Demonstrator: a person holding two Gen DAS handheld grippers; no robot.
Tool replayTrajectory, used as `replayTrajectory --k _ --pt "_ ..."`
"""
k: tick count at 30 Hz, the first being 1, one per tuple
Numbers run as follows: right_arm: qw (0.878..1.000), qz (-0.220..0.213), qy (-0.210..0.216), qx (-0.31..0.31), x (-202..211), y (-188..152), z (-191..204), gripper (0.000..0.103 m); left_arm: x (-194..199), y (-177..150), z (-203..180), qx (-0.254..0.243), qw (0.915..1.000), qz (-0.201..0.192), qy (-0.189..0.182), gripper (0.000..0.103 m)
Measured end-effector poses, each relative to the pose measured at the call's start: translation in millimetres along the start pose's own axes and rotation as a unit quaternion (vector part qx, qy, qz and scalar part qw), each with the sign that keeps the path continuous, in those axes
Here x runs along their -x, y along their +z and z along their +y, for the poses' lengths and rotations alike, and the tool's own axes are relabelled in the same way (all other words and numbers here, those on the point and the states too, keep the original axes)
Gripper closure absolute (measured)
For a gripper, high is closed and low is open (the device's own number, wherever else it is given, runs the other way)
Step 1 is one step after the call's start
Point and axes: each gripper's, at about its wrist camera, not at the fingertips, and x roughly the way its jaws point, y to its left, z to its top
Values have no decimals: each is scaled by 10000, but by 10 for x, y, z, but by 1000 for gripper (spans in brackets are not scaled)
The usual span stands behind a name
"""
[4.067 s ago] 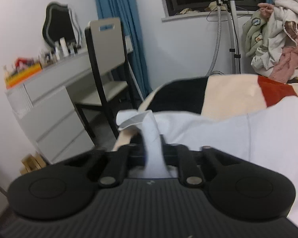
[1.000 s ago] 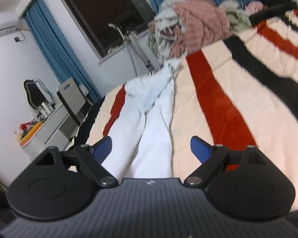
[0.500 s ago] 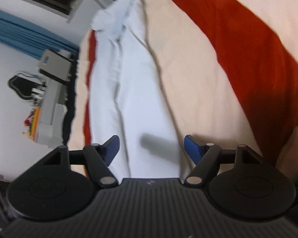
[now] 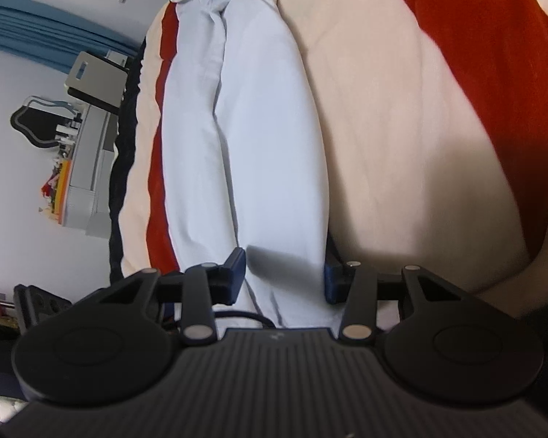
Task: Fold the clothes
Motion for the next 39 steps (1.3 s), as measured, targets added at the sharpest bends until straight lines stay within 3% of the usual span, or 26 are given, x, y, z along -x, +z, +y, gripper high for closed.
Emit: replayTrajectory --k 4,7,8,9,10,14,20,24,29,32,36,39 --pt "9998 -5 -207 -16 3 -22 0 58 35 -8 -21 19 10000 31 -5 79" --pt "9997 -38 -228 56 29 -47 33 61 96 62 -29 62 9999 -19 -157 91" --pt "9998 -74 -197 71 44 -62 46 67 139 98 -28 129 9994 -95 -293 92" --pt "9998 -117 -161 82 61 -76 59 90 183 134 -26 196 9987 -171 -429 92" --pt "9995 -301 13 11 133 -71 51 92 238 168 -36 237 9977 -272 -579 92" --pt "9937 -987 526 -57 424 36 121 96 609 273 -183 540 9860 -731 -1401 92" --pt "9760 -1811 1186 225 1069 367 590 96 1018 -68 -429 505 9798 -918 -1702 93" --pt "9629 -2229 1376 652 1576 318 758 96 1291 -295 -594 481 9750 -1042 -1901 94" --pt "9652 -2130 1166 968 1717 -123 597 96 1587 -607 -749 496 9689 -1152 -2132 94" --pt "9726 -1899 1015 879 1750 -462 338 96 1414 -804 -562 841 9691 -944 -2120 94" --pt "9779 -1707 859 843 1556 -465 191 96 1238 -522 -582 869 9721 -963 -1952 95" --pt "9773 -1832 794 711 1447 -172 227 96 1069 -61 -649 753 9751 -1099 -1772 95"
